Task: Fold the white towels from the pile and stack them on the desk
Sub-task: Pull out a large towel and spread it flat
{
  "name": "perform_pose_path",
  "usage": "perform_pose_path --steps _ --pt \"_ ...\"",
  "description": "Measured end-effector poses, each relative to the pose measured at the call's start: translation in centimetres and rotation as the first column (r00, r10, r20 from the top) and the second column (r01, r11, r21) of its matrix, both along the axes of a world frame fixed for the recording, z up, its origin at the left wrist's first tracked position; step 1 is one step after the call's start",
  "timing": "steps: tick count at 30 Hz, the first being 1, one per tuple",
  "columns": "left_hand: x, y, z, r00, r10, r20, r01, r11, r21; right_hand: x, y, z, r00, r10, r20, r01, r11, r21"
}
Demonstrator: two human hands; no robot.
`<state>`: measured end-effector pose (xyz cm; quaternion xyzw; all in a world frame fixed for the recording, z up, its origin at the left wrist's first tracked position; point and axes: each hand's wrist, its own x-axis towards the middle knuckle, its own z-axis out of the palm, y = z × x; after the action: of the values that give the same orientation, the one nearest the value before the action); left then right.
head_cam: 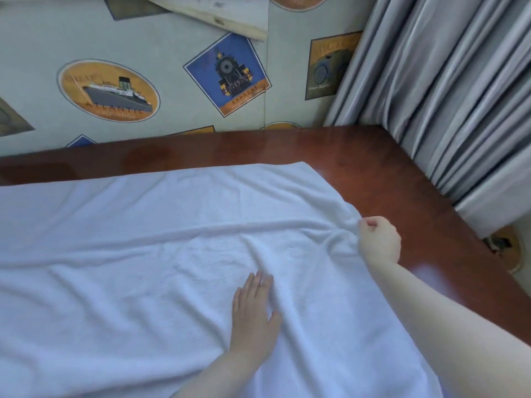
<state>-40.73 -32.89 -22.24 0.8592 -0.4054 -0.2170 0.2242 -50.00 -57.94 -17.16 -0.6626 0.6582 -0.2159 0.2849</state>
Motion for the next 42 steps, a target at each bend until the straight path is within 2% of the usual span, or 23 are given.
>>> perform_pose_path --steps 1,2,3,4,5,6,7,10,12,14,16,17,19,22,25,27,28,32,34,36,37,39,42 --pt "-0.1 -0.8 1.2 0.986 0.088 -0.139 -0.104 0.988 -0.114 1.1 2.5 1.0 0.993 0.120 -0.001 -0.120 0.991 -0.055" --pt "-0.2 -1.7 2.8 0.924 0.185 -0.336 -0.263 0.943 -0.203 2.4 5.2 1.7 0.968 0.252 -0.019 -0.252 0.963 -0.092" --pt "0.1 -2.5 4.5 0.794 0.249 -0.555 -0.433 0.872 -0.228 3.5 8.1 2.2 0.920 0.389 -0.052 -0.392 0.914 -0.104" --pt "0.5 -3.1 6.0 0.618 0.265 -0.740 -0.577 0.792 -0.199 4.4 10.9 2.3 0.846 0.525 -0.092 -0.532 0.842 -0.084" --pt "1.3 -3.4 6.9 0.460 0.267 -0.847 -0.668 0.732 -0.132 5.0 13.6 2.2 0.754 0.646 -0.119 -0.654 0.755 -0.048" --pt "2.2 -3.1 7.5 0.354 0.266 -0.897 -0.701 0.710 -0.066 5.4 16.0 2.1 0.665 0.736 -0.126 -0.743 0.669 -0.017" --pt "3.0 -2.2 7.8 0.309 0.271 -0.912 -0.696 0.717 -0.023 5.4 18.0 1.9 0.601 0.792 -0.104 -0.797 0.604 -0.009" --pt "4.7 1.8 7.6 0.258 0.340 -0.904 -0.706 0.706 0.064 3.6 21.8 0.7 0.485 0.874 -0.023 -0.874 0.485 0.008" --pt "5.3 3.9 7.1 0.182 0.371 -0.911 -0.780 0.619 0.096 1.4 22.7 -0.4 0.489 0.858 -0.156 -0.869 0.494 -0.004" --pt "5.6 5.4 7.2 0.125 0.377 -0.918 -0.834 0.541 0.109 -0.8 22.5 -1.0 0.560 0.783 -0.272 -0.814 0.581 -0.001" --pt "5.9 6.4 7.9 0.069 0.324 -0.944 -0.838 0.532 0.121 -2.4 22.1 -1.0 0.559 0.748 -0.356 -0.784 0.617 0.066" --pt "6.2 6.9 8.5 0.051 0.284 -0.958 -0.832 0.543 0.116 -2.9 22.2 -0.9 0.558 0.756 -0.341 -0.774 0.623 0.115" --pt "7.1 7.6 10.2 0.088 0.187 -0.978 -0.804 0.593 0.041 -3.2 23.2 -0.2 0.576 0.775 -0.261 -0.764 0.623 0.164" --pt "8.5 7.6 13.8 0.226 0.030 -0.974 -0.696 0.704 -0.140 -2.2 25.6 1.5 0.618 0.773 -0.146 -0.759 0.635 0.147" --pt "8.3 7.6 17.5 0.429 -0.002 -0.903 -0.478 0.848 -0.229 0.7 27.8 4.1 0.741 0.606 0.290 -0.662 0.731 0.164" --pt "6.8 9.2 18.2 0.576 0.003 -0.818 -0.337 0.912 -0.234 2.8 28.6 5.4 0.759 0.407 0.509 -0.577 0.783 0.234" --pt "6.1 10.2 17.8 0.607 0.027 -0.794 -0.333 0.916 -0.224 3.8 28.8 5.9 0.753 0.333 0.568 -0.553 0.788 0.272" --pt "4.1 17.2 13.5 0.499 -0.111 -0.859 -0.336 0.889 -0.310 7.4 30.4 7.5 0.694 0.189 0.695 -0.581 0.717 0.385" --pt "4.3 20.5 11.7 0.587 -0.051 -0.808 -0.321 0.902 -0.290 9.5 32.1 8.2 0.682 0.182 0.708 -0.601 0.692 0.401" --pt "5.0 22.6 10.7 0.730 0.150 -0.666 -0.392 0.891 -0.229 11.4 34.4 8.6 0.674 0.160 0.721 -0.616 0.661 0.429" --pt "5.7 23.3 10.6 0.762 0.237 -0.603 -0.458 0.855 -0.242 12.4 35.5 8.6 0.659 0.149 0.737 -0.632 0.642 0.435" --pt "7.6 24.6 10.5 0.691 0.388 -0.610 -0.631 0.736 -0.246 14.1 37.1 8.7 0.628 0.111 0.770 -0.646 0.625 0.437" --pt "10.7 26.6 11.6 0.536 0.423 -0.730 -0.795 0.543 -0.270 15.9 38.6 8.3 0.651 -0.014 0.759 -0.567 0.655 0.499"
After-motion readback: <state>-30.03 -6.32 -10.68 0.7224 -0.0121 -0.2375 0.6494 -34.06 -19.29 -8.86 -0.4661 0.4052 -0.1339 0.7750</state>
